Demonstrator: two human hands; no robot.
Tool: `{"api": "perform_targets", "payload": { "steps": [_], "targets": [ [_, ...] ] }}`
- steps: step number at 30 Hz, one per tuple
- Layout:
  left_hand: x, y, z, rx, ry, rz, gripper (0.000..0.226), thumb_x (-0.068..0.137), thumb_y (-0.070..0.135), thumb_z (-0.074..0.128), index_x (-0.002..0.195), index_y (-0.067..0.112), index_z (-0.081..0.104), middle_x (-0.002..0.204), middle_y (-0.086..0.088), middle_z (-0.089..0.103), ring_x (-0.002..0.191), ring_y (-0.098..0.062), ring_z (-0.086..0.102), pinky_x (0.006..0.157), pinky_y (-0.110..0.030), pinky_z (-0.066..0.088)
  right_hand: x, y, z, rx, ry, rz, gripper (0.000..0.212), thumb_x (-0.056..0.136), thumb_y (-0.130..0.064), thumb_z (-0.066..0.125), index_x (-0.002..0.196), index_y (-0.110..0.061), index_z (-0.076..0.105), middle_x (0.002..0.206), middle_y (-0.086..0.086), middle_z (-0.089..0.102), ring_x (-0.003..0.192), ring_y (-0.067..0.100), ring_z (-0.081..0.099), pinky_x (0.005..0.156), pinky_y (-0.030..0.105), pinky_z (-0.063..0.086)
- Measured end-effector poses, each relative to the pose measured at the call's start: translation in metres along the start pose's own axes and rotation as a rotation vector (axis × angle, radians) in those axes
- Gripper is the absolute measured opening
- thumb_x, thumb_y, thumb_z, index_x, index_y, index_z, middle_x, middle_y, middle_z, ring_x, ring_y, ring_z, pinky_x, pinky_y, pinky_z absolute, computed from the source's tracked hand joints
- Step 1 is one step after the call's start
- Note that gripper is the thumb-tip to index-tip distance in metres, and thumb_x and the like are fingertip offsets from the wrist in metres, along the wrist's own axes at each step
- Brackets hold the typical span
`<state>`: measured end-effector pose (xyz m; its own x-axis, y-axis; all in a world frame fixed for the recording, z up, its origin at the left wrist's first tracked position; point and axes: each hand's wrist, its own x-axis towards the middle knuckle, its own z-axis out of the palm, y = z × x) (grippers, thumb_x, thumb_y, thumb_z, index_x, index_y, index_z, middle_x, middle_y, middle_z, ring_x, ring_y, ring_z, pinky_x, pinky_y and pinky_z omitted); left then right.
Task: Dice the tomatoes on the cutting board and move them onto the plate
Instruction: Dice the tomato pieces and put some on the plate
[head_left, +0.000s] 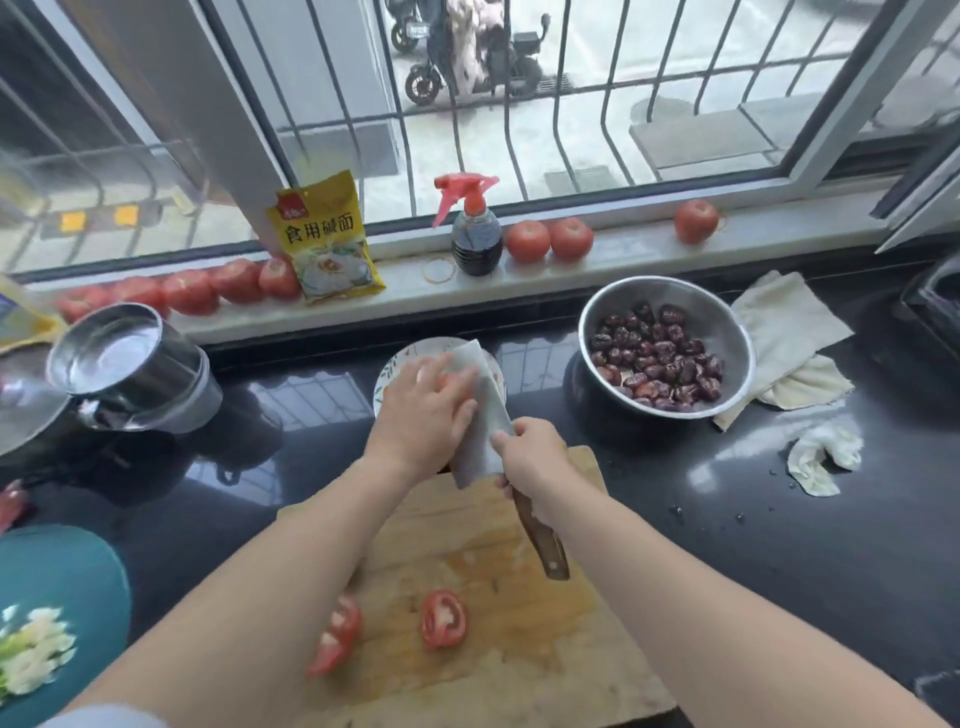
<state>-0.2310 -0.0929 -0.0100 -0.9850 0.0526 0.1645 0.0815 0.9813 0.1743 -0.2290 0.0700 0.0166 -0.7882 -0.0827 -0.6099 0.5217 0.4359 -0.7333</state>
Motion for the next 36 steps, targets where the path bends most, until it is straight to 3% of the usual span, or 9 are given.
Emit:
{"api": "perform_targets", "payload": {
  "steps": [2, 8, 12, 17, 21, 23, 26, 31, 36],
  "targets": [
    [0.012, -0.02, 0.02, 0.093, 0.015, 0.227, 0.048, 0.102, 0.032, 0.04, 0.138, 0.015, 0.066, 0.139, -0.01, 0.066, 0.129, -0.037, 0.059, 0.113, -0.048, 0.04, 0.013, -0.01, 0.01, -0.009, 0.008, 0.04, 0.017, 0.091, -0.023, 0.053, 0.092, -0.011, 0.065, 0.082, 0.014, 0.069, 0.058, 0.028, 0.062, 0.059, 0.042, 0.056],
    [0.019, -0.053, 0.046, 0.239, -0.11, 0.222, 0.042, 0.097, 0.017, 0.063, 0.138, 0.008, 0.063, 0.138, -0.007, 0.067, 0.136, -0.031, 0.056, 0.117, -0.046, 0.041, 0.031, -0.009, 0.009, -0.022, 0.076, 0.141, 0.019, 0.087, -0.018, 0.048, 0.085, -0.011, 0.065, 0.065, 0.013, 0.067, 0.052, 0.026, 0.06, 0.057, 0.037, 0.05],
    [0.015, -0.057, 0.044, 0.253, -0.265, 0.062, 0.056, 0.103, 0.026, 0.056, 0.156, 0.013, 0.042, 0.16, -0.004, 0.046, 0.153, -0.028, 0.032, 0.127, -0.045, 0.023, 0.022, -0.005, -0.01, -0.077, 0.122, 0.115, 0.018, 0.089, -0.018, 0.047, 0.087, -0.012, 0.065, 0.073, 0.013, 0.07, 0.057, 0.026, 0.063, 0.062, 0.04, 0.057],
    [-0.023, -0.007, -0.003, -0.36, -0.113, -0.382, 0.04, 0.107, 0.028, 0.045, 0.141, 0.018, 0.063, 0.146, -0.008, 0.053, 0.135, -0.026, 0.048, 0.113, -0.04, 0.04, -0.001, 0.004, -0.027, -0.153, 0.115, 0.026, 0.019, 0.082, -0.023, 0.046, 0.085, -0.015, 0.063, 0.078, 0.011, 0.071, 0.066, 0.031, 0.07, 0.066, 0.047, 0.059],
    [-0.108, 0.029, -0.032, -0.686, -0.373, -0.725, 0.037, 0.103, 0.025, 0.058, 0.139, 0.02, 0.063, 0.138, -0.003, 0.06, 0.109, -0.018, 0.062, 0.089, -0.029, 0.048, -0.062, 0.048, -0.051, -0.178, 0.02, -0.132, 0.015, 0.09, -0.017, 0.053, 0.102, -0.023, 0.058, 0.08, 0.005, 0.067, 0.057, 0.015, 0.061, 0.046, 0.027, 0.045],
    [-0.159, 0.042, -0.029, -0.703, -0.487, -0.782, 0.059, 0.096, 0.025, 0.07, 0.151, 0.024, 0.049, 0.146, -0.003, 0.053, 0.113, -0.018, 0.062, 0.094, -0.029, 0.05, -0.094, 0.082, -0.061, -0.186, -0.036, -0.149, 0.017, 0.093, -0.016, 0.051, 0.104, -0.029, 0.055, 0.077, 0.003, 0.065, 0.057, 0.012, 0.058, 0.049, 0.027, 0.045],
    [-0.208, 0.058, -0.007, -0.586, -0.648, -0.676, 0.098, 0.085, 0.029, 0.081, 0.163, 0.035, 0.022, 0.157, 0.001, 0.032, 0.141, -0.023, 0.045, 0.117, -0.038, 0.04, -0.127, 0.131, -0.068, -0.213, -0.04, -0.124, 0.018, 0.09, -0.013, 0.046, 0.097, -0.028, 0.053, 0.066, 0.007, 0.061, 0.052, 0.015, 0.053, 0.052, 0.035, 0.044],
    [-0.216, 0.068, 0.009, -0.404, -0.504, -0.553, 0.062, 0.093, 0.027, 0.071, 0.147, 0.029, 0.043, 0.142, 0.007, 0.044, 0.132, -0.02, 0.05, 0.106, -0.036, 0.045, -0.147, 0.169, -0.081, -0.31, 0.003, -0.088, 0.01, 0.086, -0.014, 0.045, 0.083, -0.023, 0.044, 0.059, 0.005, 0.048, 0.049, 0.016, 0.04, 0.051, 0.033, 0.034],
    [-0.194, 0.105, 0.007, -0.354, -0.61, -0.061, 0.061, 0.096, 0.003, 0.056, 0.148, 0.033, 0.044, 0.142, 0.009, 0.049, 0.133, -0.021, 0.039, 0.113, -0.036, 0.036, -0.151, 0.173, -0.096, -0.434, 0.074, -0.117, 0.018, 0.091, -0.017, 0.044, 0.079, -0.028, 0.037, 0.063, 0.004, 0.053, 0.054, 0.021, 0.045, 0.051, 0.033, 0.035]
  ]
}}
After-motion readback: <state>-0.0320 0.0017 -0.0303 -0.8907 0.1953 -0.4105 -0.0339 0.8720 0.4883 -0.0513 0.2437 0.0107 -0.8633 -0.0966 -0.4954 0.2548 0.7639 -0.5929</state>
